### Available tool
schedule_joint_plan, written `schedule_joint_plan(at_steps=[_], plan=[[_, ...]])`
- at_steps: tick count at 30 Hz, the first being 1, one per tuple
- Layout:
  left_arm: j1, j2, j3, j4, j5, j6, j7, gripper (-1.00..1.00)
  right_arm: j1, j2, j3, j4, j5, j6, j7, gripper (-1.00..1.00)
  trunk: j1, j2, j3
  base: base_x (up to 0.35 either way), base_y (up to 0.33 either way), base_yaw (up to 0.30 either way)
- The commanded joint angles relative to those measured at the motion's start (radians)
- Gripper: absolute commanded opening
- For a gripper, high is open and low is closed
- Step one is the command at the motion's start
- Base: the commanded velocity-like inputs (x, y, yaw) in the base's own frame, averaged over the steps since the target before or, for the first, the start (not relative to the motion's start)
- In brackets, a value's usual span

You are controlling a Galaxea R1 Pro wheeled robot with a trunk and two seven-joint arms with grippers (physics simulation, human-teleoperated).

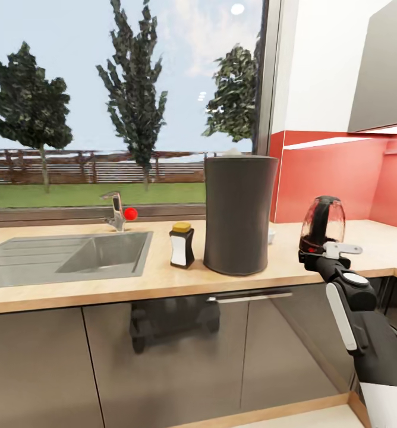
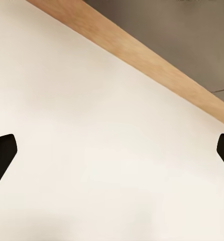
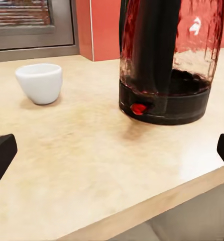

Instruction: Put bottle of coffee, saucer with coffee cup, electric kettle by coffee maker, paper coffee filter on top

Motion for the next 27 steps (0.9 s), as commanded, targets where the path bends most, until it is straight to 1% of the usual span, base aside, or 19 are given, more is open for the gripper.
schedule_joint_plan(at_steps=[1,7,9,13,21,27], plan=[[-0.001,0.0,0.008,0.002,-0.005,-0.002,-0.005,1.0,-0.002,0.0,0.001,0.004,-0.011,0.003,-0.012,1.0,0.0,-0.001,-0.001,0.136,-0.078,0.0],[-0.001,0.0,0.009,0.002,-0.005,-0.002,-0.005,1.0,-0.005,-0.001,0.001,0.016,-0.011,0.001,-0.017,1.0,0.0,-0.001,-0.001,0.149,-0.097,0.0],[-0.001,0.0,0.009,0.002,-0.005,-0.002,-0.005,1.0,-0.005,-0.001,0.001,0.019,-0.01,0.0,-0.018,1.0,0.0,-0.001,-0.001,0.053,-0.035,0.0],[-0.001,0.01,0.009,0.003,-0.005,-0.002,-0.005,1.0,-0.006,-0.001,-0.001,0.021,-0.011,-0.001,-0.019,1.0,0.0,-0.001,-0.001,0.006,-0.004,0.0],[-0.001,0.011,0.011,0.003,-0.005,-0.002,-0.005,1.0,-0.006,0.0,-0.001,0.021,-0.01,-0.001,-0.021,1.0,0.0,-0.001,-0.001,0.033,-0.02,0.0],[-0.001,0.011,0.015,0.003,-0.005,-0.002,-0.005,1.0,-0.006,0.0,0.0,0.028,-0.01,-0.001,-0.04,1.0,0.0,-0.001,-0.001,0.07,-0.041,0.0]])
